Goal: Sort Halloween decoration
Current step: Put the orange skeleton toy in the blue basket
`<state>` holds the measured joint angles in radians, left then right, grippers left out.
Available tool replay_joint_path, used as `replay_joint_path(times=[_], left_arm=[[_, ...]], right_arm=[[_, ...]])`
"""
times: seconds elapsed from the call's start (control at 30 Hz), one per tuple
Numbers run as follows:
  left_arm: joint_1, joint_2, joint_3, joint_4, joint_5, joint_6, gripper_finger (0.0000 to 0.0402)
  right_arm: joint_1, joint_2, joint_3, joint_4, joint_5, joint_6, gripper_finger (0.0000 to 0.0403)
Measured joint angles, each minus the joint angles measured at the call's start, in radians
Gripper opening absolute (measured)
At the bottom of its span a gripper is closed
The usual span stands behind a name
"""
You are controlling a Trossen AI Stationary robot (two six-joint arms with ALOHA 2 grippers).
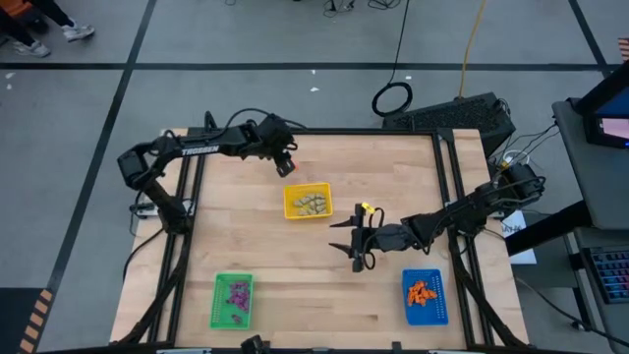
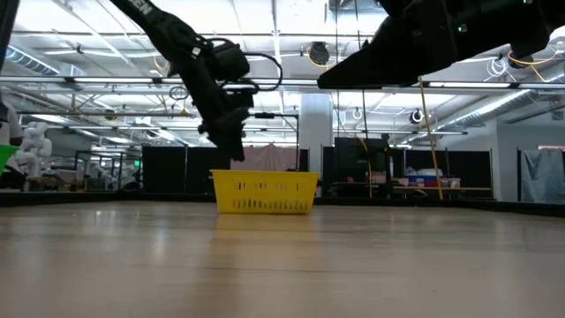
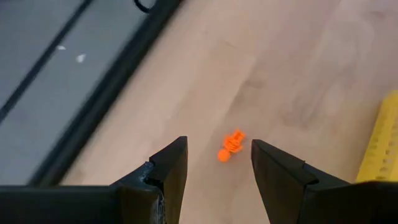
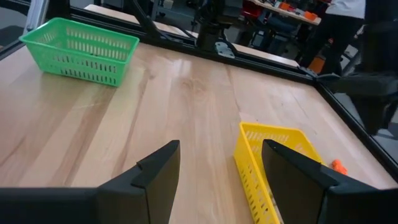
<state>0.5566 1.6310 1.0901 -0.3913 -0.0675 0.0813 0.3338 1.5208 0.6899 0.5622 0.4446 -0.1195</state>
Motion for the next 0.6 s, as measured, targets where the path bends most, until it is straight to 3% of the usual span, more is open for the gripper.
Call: replay_joint_path(times=[0.33,0.6], left_arm=[[-0.002,0.101,0.0,-0.007,0.054,0.112,0.0176],[-0.002,0.146,0.0,0.01,0.073,0.082,0.0176]], right_arm=[[-0.006,0.0,0.0,-0.008,0.0,0.011,0.0212],[-0.007,0.0,0.0,-0.008,0.0,0.011,0.0212]])
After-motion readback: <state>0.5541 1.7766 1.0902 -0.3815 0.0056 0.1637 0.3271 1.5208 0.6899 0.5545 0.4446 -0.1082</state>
